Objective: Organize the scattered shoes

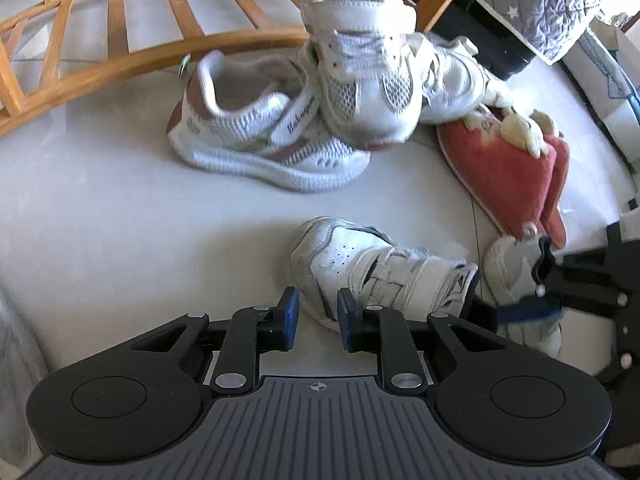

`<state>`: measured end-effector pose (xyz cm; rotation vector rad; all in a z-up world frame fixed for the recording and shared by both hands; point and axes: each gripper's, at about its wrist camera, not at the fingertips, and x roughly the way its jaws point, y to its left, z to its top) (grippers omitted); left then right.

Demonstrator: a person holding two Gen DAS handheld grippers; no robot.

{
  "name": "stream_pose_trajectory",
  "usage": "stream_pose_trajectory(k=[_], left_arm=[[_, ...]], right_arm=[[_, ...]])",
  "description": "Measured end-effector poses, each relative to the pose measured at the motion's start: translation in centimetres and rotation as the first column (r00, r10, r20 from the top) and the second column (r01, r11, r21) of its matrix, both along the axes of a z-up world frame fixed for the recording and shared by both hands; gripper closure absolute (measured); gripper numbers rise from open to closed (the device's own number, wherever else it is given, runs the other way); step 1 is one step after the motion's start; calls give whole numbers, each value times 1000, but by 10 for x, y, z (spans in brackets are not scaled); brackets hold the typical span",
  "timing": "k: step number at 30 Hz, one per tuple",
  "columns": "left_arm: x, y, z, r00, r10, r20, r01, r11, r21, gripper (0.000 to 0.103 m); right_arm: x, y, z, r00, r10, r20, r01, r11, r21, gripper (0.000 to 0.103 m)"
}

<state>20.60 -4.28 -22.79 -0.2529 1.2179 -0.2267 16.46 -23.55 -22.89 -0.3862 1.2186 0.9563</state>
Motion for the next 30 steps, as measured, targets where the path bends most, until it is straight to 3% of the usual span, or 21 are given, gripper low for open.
stream_pose_trajectory(k=[17, 25, 30], left_arm=[[33, -31, -10, 998, -43, 47, 45, 998, -41, 84], [50, -44, -10, 996, -52, 75, 54, 998, -17, 79], [38, -45, -12, 994, -83, 69, 83, 997, -4, 77]], right_arm=[[4, 9, -6, 999, -44, 18, 44, 999, -19, 41], [14, 2, -6, 983, -171, 65, 173, 985, -23, 41], [21, -6, -6, 973, -214, 91, 218, 975, -36, 41]])
